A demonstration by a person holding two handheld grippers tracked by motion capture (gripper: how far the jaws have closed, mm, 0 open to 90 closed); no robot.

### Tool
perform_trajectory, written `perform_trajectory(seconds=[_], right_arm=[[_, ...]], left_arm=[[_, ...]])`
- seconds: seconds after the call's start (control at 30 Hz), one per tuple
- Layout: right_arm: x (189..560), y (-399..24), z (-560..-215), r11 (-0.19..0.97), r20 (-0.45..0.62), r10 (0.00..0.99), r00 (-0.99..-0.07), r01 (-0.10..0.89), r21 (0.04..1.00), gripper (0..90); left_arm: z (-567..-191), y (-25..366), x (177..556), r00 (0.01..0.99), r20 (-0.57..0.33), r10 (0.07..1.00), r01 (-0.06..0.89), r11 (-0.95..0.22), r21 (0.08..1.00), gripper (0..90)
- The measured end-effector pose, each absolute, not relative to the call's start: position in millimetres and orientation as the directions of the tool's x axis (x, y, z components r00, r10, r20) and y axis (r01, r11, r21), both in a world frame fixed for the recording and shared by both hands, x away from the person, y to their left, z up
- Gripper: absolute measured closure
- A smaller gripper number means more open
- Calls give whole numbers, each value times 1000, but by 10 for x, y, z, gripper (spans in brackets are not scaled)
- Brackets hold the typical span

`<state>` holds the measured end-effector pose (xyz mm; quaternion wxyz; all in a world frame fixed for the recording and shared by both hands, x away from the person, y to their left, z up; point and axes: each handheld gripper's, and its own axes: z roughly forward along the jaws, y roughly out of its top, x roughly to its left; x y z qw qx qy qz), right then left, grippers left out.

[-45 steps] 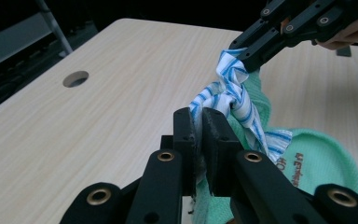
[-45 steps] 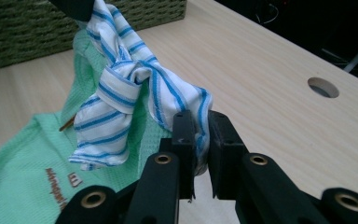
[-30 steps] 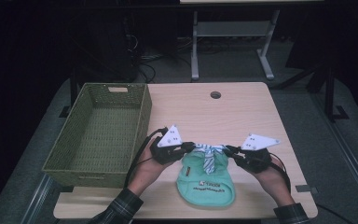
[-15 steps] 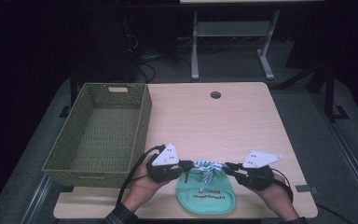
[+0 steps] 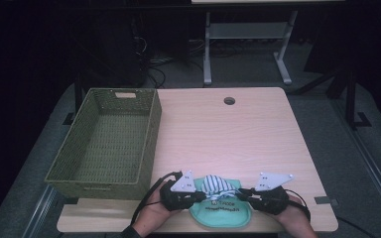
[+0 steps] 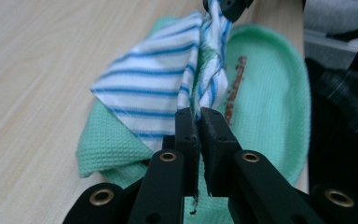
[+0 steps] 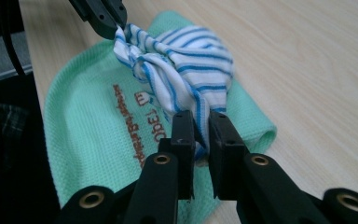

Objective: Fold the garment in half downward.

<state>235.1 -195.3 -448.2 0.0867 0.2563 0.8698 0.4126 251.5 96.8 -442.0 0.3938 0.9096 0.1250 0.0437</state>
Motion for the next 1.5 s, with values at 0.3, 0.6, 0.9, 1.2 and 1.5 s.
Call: perform_trajectory(seconds=[0.3, 0.6, 0.9, 1.2, 1.5], right_arm=[[2532, -1905, -4543, 542, 38, 543, -839, 385, 747, 811], [2769, -1927, -4438, 512, 6, 587, -809, 377, 772, 817], [2645, -1964, -4131, 480, -45, 590, -806, 305, 823, 826], [2808, -1936, -3859, 490, -122, 603, -789, 246, 836, 844], [2900, -1951, -3586, 473, -171, 622, -764, 193, 859, 846]], left_arm=[[-4448, 912, 2799, 950, 47, 309, 186, -681, 708, 861], [-4289, 992, 3006, 932, 49, 359, 198, -617, 762, 870], [-3965, 1051, 2917, 927, 80, 366, 150, -558, 816, 871], [-3664, 1094, 3085, 908, 121, 400, 114, -515, 849, 875], [-3462, 1099, 3075, 902, 155, 404, 69, -488, 870, 875]])
